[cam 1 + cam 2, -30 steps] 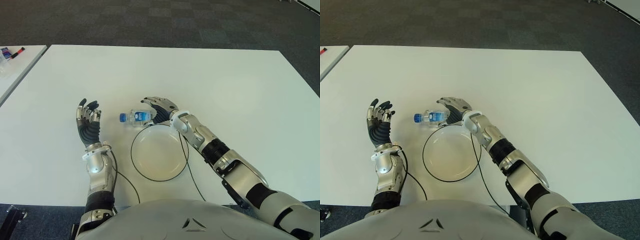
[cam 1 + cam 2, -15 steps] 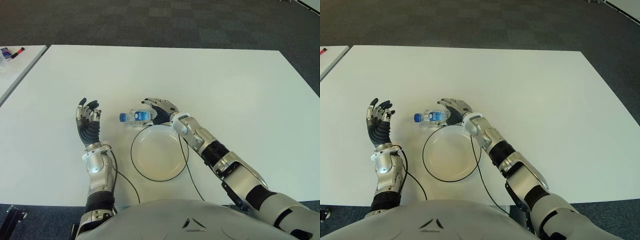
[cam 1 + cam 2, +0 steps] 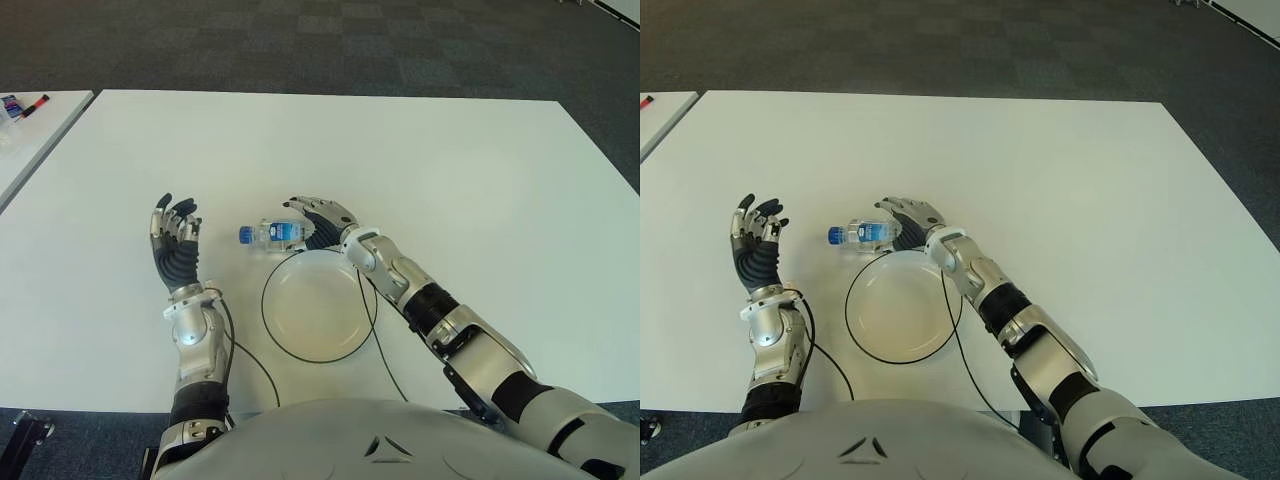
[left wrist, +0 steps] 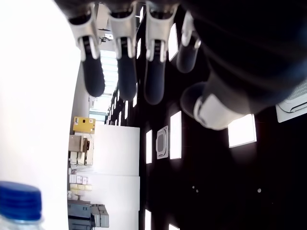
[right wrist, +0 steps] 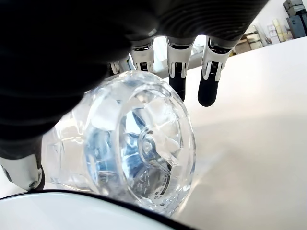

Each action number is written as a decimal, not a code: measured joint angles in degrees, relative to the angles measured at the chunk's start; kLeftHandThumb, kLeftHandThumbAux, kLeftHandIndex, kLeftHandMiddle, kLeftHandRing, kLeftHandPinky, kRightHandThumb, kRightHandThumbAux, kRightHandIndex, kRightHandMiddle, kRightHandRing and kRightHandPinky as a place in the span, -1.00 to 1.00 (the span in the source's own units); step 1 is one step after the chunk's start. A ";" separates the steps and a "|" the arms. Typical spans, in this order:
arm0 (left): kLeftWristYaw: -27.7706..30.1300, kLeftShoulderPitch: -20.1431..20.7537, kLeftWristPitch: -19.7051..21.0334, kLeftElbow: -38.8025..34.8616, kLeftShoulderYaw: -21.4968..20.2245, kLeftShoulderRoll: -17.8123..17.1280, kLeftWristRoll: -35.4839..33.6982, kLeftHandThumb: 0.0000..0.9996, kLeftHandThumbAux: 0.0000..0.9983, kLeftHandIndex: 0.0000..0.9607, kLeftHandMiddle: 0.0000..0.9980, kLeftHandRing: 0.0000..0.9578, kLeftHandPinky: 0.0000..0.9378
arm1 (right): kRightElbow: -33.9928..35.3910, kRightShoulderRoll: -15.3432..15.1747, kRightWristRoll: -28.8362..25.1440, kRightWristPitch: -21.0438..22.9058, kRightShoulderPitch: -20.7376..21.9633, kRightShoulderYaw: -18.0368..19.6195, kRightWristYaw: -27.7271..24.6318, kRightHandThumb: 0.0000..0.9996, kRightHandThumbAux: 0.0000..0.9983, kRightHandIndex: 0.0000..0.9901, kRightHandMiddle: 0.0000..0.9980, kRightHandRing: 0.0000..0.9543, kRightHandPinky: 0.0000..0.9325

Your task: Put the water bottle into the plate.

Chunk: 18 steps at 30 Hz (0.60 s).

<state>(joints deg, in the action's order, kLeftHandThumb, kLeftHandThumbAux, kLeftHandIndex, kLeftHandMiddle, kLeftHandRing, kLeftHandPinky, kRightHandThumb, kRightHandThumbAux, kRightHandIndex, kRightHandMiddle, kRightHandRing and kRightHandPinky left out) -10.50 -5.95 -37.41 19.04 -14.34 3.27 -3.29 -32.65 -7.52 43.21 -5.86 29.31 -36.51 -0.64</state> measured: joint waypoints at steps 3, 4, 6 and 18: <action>0.00 0.00 0.00 -0.07 0.01 0.00 0.01 0.20 0.29 -0.63 -0.39 -0.38 -0.30 | -0.06 -0.18 -0.04 -0.36 -0.01 0.02 0.27 -0.56 0.11 -0.94 -0.77 -0.70 -0.54; 0.00 0.00 0.00 -0.11 0.02 0.00 0.02 0.20 0.29 -0.63 -0.39 -0.38 -0.30 | -0.11 -0.24 -0.04 -0.52 -0.01 0.02 0.36 -0.56 0.11 -0.94 -0.77 -0.69 -0.53; 0.00 0.00 0.00 -0.25 0.06 0.00 0.08 0.19 0.29 -0.64 -0.40 -0.38 -0.31 | -0.23 -0.37 -0.05 -0.85 -0.01 0.03 0.53 -0.56 0.11 -0.93 -0.75 -0.67 -0.51; 0.00 -0.02 0.00 -0.68 0.63 0.01 0.94 0.12 0.28 -0.63 -0.40 -0.39 -0.31 | -3.07 -0.22 0.07 -1.21 1.82 -0.35 0.31 -0.56 0.10 -0.93 -0.77 -0.70 -0.55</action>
<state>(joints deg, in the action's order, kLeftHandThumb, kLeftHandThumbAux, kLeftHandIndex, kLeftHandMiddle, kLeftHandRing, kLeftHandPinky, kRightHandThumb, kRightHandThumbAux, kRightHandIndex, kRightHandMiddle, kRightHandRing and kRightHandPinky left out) -10.50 -5.97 -37.41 18.36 -13.71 3.28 -2.35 -35.73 -7.74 43.28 -7.07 31.13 -36.86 -0.33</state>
